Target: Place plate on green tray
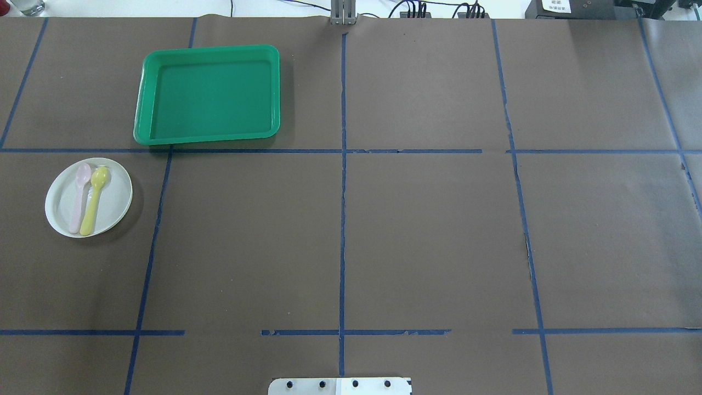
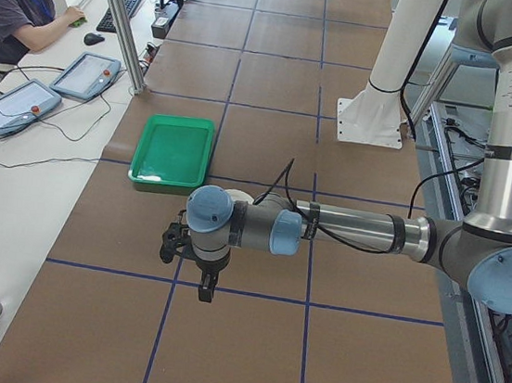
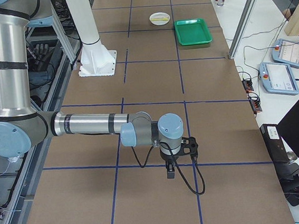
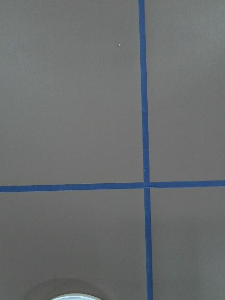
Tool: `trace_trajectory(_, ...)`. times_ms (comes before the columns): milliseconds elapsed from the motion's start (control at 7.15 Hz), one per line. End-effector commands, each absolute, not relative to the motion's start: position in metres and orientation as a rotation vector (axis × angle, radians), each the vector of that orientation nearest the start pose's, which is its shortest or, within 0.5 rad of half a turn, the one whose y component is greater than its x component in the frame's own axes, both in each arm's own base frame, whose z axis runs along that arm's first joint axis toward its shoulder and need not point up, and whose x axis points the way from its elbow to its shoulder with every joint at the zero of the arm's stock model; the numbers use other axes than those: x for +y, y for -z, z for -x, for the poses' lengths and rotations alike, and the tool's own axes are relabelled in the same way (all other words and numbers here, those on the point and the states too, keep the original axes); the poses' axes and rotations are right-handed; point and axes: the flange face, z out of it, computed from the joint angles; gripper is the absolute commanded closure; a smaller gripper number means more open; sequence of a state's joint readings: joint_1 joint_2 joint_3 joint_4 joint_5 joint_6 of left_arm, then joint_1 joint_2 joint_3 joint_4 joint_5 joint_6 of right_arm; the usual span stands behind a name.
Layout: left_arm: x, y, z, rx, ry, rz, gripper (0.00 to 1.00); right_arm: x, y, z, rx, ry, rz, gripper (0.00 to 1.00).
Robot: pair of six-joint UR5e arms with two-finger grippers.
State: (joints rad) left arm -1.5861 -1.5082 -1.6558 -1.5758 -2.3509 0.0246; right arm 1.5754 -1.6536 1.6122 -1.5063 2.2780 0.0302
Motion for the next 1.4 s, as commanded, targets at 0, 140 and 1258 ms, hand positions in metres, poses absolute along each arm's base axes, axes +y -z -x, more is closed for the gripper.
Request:
trace_trajectory(0,-0.470,-0.644,0.070,0.781,-0.025,-0.050,0.00,-0.458,-0.676,-0.071,-0.707,-0.024,-0.013,0.00)
trace_trajectory(140,-0.475,-0.636,0.070,0.781,-0.032,-0.069,0.00,-0.458,-0.676,-0.071,-0.707,-0.026,-0.013,0.00)
trace_trajectory(1258,-0.490,-0.616,-0.124,0.875,-0.007,-0.056,0.00,-0.458,-0.676,-0.071,-0.707,-0.026,-0.011,0.00)
